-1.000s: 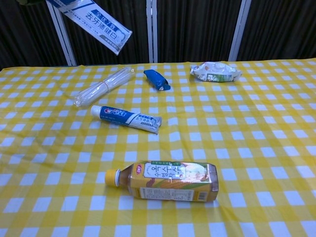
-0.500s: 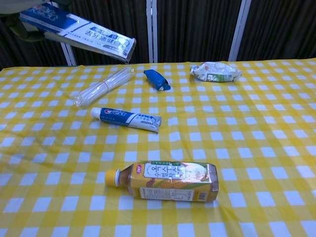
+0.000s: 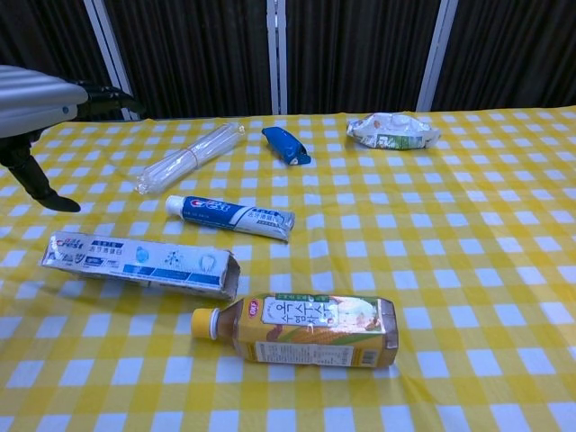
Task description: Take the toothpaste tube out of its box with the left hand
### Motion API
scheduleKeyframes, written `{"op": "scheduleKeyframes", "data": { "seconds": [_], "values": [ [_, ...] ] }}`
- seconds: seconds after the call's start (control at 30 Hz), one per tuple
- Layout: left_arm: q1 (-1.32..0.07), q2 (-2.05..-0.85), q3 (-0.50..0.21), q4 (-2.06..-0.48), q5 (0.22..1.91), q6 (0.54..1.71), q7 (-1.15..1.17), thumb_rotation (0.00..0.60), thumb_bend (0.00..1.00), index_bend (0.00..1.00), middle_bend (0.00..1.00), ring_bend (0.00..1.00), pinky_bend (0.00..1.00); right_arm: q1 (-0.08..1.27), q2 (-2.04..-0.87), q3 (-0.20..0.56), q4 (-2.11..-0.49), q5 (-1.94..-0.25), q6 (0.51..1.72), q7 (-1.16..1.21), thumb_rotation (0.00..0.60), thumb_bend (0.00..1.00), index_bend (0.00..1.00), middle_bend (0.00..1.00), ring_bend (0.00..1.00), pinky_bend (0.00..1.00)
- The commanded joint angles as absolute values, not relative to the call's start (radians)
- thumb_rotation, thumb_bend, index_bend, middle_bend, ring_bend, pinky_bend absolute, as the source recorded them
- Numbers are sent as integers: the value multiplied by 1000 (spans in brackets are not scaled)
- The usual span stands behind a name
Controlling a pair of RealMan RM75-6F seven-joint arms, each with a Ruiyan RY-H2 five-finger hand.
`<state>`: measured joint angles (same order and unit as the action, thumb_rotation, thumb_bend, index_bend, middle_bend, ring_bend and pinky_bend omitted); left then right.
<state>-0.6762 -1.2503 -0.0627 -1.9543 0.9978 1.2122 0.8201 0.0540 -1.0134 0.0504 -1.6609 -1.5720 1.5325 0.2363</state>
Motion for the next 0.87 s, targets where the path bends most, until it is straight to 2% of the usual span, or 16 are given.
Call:
{"op": "scheduleKeyframes", "data": {
  "seconds": [0.03,0.2,0.47,0.63,0.87],
  "values": [
    [-619,-1267,-31,-1928,1069,1246,723,600,142,0,0,0,40,54,-1014,50,-1662,-1573,1533,233,600,80,0,0,0,0],
    [-526,-1289,25,-1856,1224,1352,609,600,140,0,0,0,2,55,-1017,50,-1658,-1569,1529,223,600,80,0,0,0,0],
    [-347,-1346,106,-1703,1416,1582,481,600,130,0,0,0,0,61,-1029,44,-1656,-1575,1517,184,600,80,0,0,0,0],
    [-264,-1350,141,-1626,1458,1641,404,600,125,0,0,0,0,67,-1044,44,-1651,-1572,1504,159,600,80,0,0,0,0],
    [-193,-1359,133,-1534,1496,1688,331,600,122,0,0,0,0,72,-1059,40,-1645,-1575,1497,130,600,80,0,0,0,0]
  ]
}}
